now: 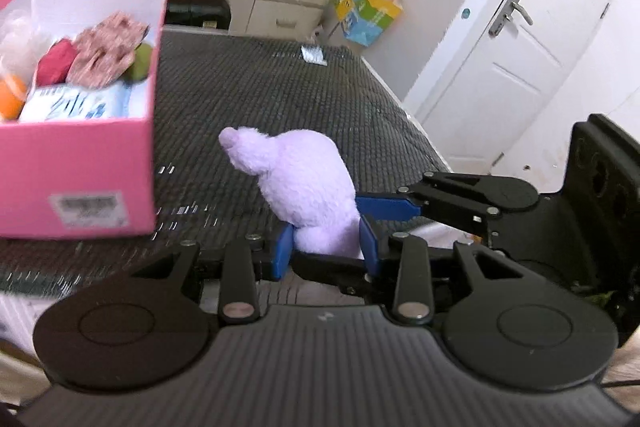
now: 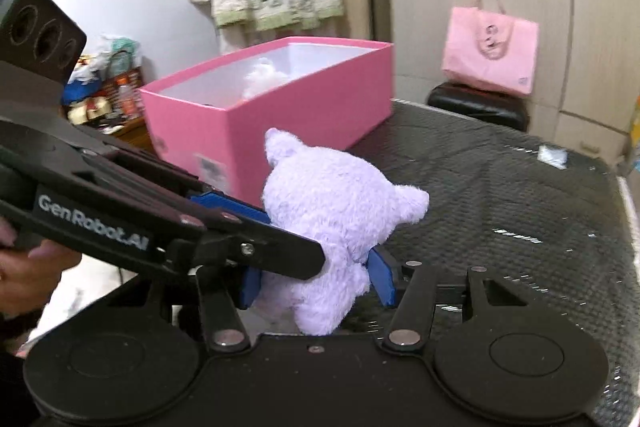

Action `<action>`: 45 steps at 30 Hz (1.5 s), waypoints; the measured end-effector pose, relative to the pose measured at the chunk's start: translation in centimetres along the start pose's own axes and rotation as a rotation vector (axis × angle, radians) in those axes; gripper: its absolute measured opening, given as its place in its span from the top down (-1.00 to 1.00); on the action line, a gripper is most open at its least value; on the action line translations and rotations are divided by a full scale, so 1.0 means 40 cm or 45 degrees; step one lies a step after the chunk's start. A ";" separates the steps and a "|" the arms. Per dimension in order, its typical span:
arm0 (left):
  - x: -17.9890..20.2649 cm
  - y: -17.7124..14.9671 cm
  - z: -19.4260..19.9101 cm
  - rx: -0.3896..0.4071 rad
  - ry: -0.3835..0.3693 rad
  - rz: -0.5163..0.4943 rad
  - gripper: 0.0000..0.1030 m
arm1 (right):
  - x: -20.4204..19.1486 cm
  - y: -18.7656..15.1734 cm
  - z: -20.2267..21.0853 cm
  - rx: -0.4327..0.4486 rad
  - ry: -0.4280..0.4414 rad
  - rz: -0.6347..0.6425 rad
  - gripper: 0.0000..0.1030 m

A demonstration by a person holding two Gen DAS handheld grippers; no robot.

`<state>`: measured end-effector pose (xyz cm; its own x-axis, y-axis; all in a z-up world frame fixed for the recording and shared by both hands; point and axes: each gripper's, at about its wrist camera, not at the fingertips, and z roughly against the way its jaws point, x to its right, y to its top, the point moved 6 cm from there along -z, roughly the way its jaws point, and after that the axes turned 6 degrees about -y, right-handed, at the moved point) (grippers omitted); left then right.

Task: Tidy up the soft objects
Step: 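Carry the lavender bear with both tools over the pink box and lower it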

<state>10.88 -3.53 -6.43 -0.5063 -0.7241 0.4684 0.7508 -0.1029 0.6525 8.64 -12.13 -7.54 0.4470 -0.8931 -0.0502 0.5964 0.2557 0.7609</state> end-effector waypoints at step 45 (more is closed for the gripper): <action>-0.404 0.318 0.165 0.251 0.141 0.303 0.33 | -0.128 0.427 -0.315 0.005 0.213 0.050 -0.24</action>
<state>25.83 11.37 -1.76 -0.2693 -0.7827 0.5611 0.7403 0.2044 0.6404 24.94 1.48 -2.46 0.5748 -0.8083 -0.1273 0.5738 0.2872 0.7669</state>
